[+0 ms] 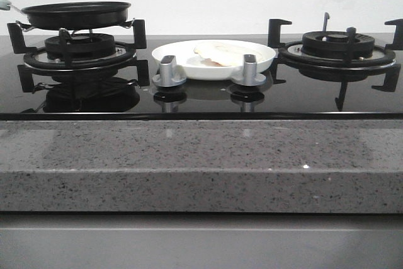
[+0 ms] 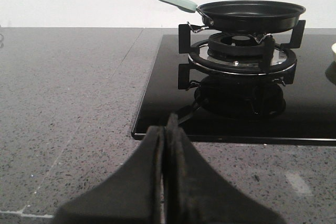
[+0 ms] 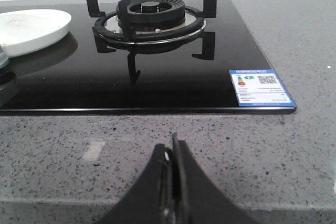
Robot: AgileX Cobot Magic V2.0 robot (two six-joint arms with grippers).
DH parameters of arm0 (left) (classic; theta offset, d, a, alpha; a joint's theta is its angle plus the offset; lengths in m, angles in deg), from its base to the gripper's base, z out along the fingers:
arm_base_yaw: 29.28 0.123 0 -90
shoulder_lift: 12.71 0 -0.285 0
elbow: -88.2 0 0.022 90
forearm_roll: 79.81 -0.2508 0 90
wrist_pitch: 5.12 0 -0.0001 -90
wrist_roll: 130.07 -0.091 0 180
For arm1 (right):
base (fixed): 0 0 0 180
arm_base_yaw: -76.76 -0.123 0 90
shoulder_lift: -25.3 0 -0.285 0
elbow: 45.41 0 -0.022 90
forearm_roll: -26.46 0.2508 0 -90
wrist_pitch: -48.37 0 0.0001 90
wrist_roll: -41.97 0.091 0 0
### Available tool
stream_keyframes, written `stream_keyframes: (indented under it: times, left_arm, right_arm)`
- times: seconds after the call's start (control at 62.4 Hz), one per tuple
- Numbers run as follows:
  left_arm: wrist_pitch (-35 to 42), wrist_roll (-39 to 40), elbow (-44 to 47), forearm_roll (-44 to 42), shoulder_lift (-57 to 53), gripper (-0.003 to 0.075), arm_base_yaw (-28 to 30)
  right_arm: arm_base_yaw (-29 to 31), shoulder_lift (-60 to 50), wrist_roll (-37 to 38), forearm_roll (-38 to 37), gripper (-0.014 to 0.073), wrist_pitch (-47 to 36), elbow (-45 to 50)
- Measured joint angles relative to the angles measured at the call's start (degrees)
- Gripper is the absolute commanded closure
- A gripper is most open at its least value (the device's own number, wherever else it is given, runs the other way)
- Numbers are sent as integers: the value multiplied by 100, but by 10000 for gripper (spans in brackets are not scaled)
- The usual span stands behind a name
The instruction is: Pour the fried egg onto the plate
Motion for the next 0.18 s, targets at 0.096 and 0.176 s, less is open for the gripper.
stream_keyframes:
  times: [0.096, 0.176]
  left_arm:
    - [0, 0, 0, 0, 0, 741, 0]
    - [0, 0, 0, 0, 0, 741, 0]
  right_arm:
    - [0, 0, 0, 0, 664, 0, 0]
    - [0, 0, 0, 0, 664, 0, 0]
